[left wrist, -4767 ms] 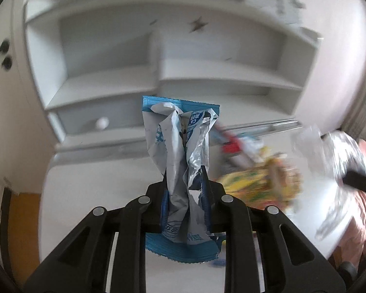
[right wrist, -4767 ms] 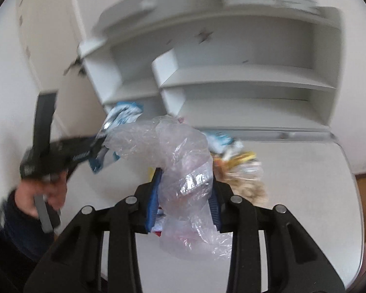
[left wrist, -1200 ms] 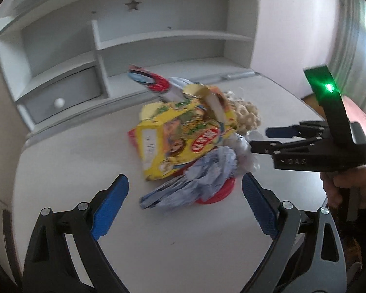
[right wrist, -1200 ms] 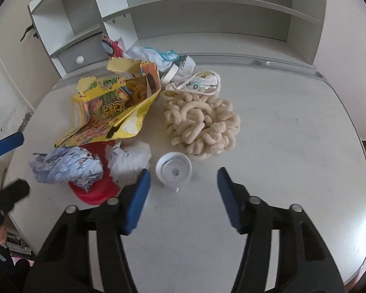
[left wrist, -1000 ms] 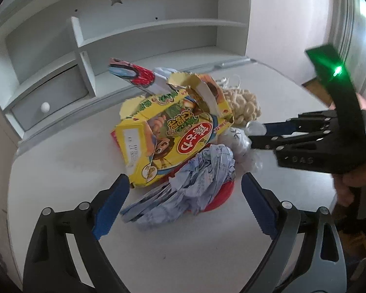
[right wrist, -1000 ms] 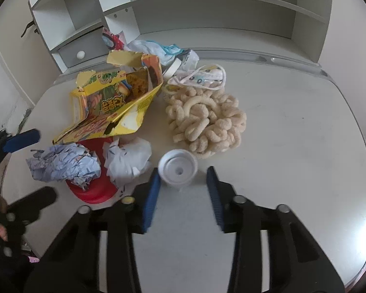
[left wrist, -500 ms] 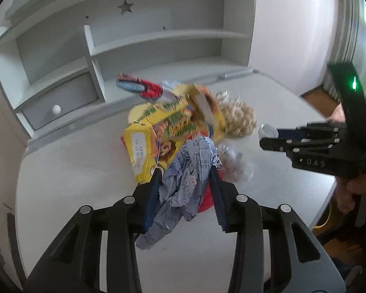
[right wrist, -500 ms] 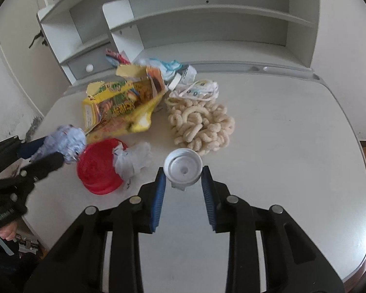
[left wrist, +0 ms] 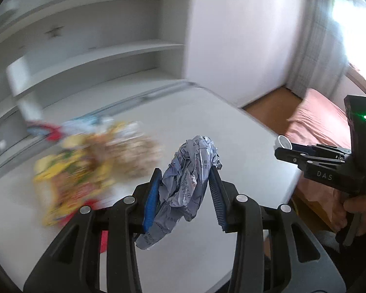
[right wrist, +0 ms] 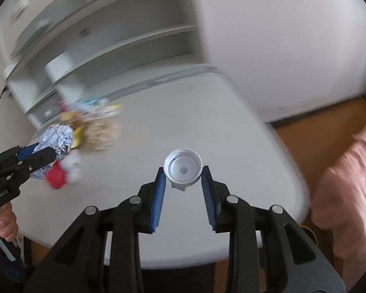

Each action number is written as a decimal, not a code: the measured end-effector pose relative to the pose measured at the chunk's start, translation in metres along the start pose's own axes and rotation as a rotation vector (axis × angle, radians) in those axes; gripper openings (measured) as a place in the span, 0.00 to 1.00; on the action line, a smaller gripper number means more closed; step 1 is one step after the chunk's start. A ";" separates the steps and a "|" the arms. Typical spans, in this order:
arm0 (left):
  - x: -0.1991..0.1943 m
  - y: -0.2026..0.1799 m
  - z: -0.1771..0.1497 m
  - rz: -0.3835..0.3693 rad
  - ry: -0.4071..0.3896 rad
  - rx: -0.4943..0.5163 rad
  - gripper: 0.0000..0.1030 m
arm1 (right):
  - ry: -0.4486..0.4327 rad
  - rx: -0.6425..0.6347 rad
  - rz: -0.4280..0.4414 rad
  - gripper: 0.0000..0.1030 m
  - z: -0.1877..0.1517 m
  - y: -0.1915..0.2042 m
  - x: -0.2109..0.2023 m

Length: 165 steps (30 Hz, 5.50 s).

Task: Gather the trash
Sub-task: 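Carry the foil wrapper and bottle cap to the bin and release both, then grasp the red cup lid with the left tool while the right tool grasps the white tissue, then carry the red lid and tissue over the bin and open both tools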

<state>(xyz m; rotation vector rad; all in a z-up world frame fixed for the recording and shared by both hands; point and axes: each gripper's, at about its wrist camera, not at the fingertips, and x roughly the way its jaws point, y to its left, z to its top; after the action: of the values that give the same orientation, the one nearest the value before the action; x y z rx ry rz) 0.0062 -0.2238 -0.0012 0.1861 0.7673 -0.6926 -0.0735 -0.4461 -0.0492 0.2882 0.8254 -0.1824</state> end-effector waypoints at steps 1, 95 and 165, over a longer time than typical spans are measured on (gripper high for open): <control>0.009 -0.015 0.005 -0.031 0.002 0.020 0.38 | -0.008 0.039 -0.029 0.29 -0.004 -0.020 -0.007; -0.047 0.127 -0.076 0.295 0.055 -0.201 0.89 | 0.126 -0.270 0.307 0.74 0.007 0.172 0.064; 0.109 -0.272 -0.013 -0.382 0.088 0.347 0.76 | -0.022 0.459 -0.260 0.32 -0.115 -0.235 -0.076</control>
<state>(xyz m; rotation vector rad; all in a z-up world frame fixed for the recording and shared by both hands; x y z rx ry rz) -0.1190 -0.4823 -0.0619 0.3931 0.7706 -1.1867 -0.2680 -0.6279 -0.1091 0.6081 0.7916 -0.6209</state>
